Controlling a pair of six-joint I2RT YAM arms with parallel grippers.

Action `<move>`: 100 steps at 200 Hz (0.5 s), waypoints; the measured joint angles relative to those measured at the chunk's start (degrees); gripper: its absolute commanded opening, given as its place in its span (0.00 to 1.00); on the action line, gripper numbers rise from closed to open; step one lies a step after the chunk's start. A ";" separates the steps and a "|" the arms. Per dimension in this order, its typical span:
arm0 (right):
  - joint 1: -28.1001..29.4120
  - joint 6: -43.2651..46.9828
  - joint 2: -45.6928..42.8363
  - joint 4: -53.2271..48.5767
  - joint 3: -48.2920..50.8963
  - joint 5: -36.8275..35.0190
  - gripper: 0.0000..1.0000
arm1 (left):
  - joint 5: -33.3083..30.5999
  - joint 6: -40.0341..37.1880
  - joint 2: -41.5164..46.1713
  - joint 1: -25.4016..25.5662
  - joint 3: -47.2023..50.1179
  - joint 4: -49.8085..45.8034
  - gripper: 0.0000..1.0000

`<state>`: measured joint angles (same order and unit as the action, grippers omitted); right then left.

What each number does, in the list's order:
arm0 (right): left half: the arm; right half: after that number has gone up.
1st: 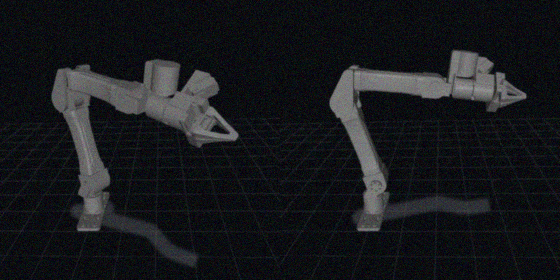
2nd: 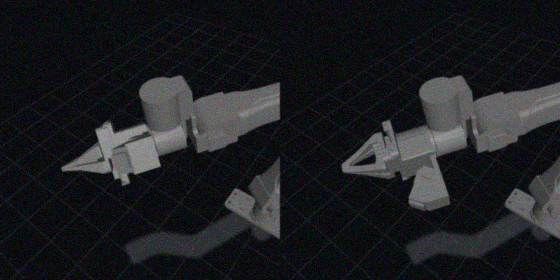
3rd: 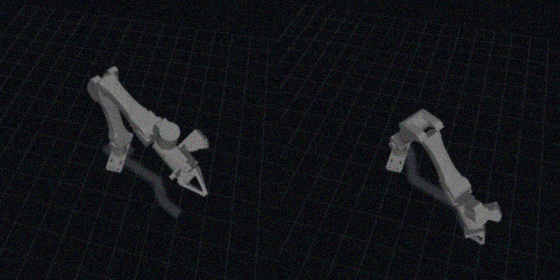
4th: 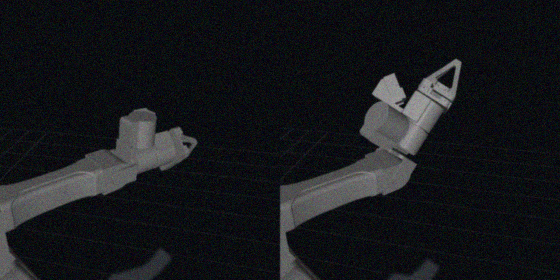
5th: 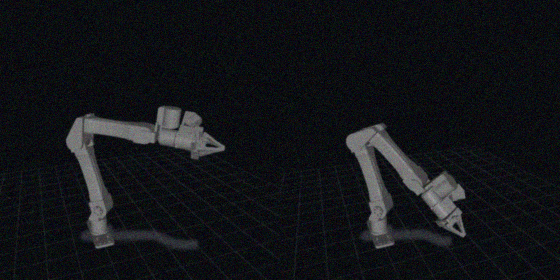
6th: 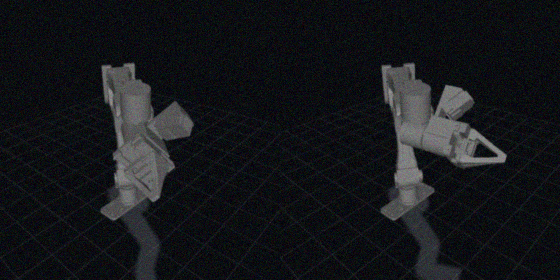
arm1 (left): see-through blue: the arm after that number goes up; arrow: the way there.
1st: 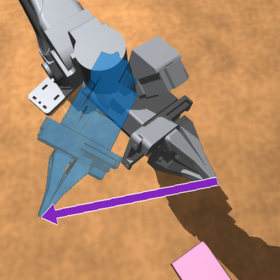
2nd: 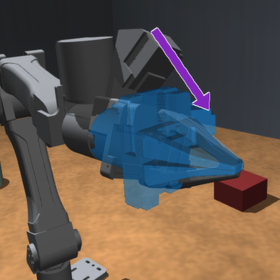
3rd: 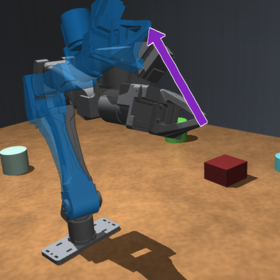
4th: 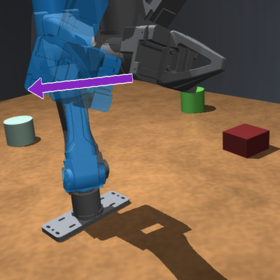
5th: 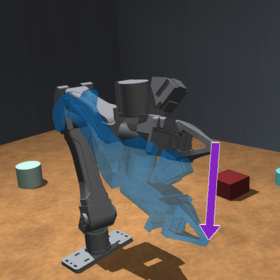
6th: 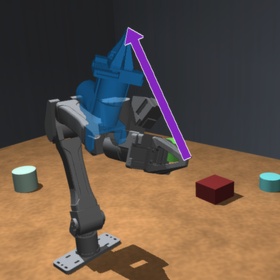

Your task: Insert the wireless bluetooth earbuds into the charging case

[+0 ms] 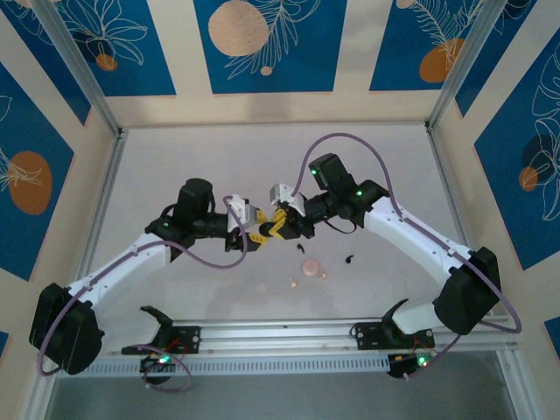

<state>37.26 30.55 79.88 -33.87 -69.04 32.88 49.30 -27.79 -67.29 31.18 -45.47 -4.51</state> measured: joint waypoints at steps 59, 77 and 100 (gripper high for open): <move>0.63 1.31 1.79 -3.72 -2.36 -2.12 0.13 | 0.70 -0.15 -0.07 0.02 -0.46 -1.70 0.33; 0.63 1.66 1.79 -4.48 -2.58 -2.71 0.13 | 0.72 -0.74 -0.20 0.02 -1.16 -3.06 0.29; 0.63 1.73 1.79 -4.79 -2.64 -2.91 0.21 | 0.76 -1.33 -0.70 0.02 -1.97 -4.35 0.25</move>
<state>37.89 32.27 81.67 -38.65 -71.68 29.98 50.06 -29.12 -67.99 31.20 -47.44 -8.86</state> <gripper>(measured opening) 0.186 0.263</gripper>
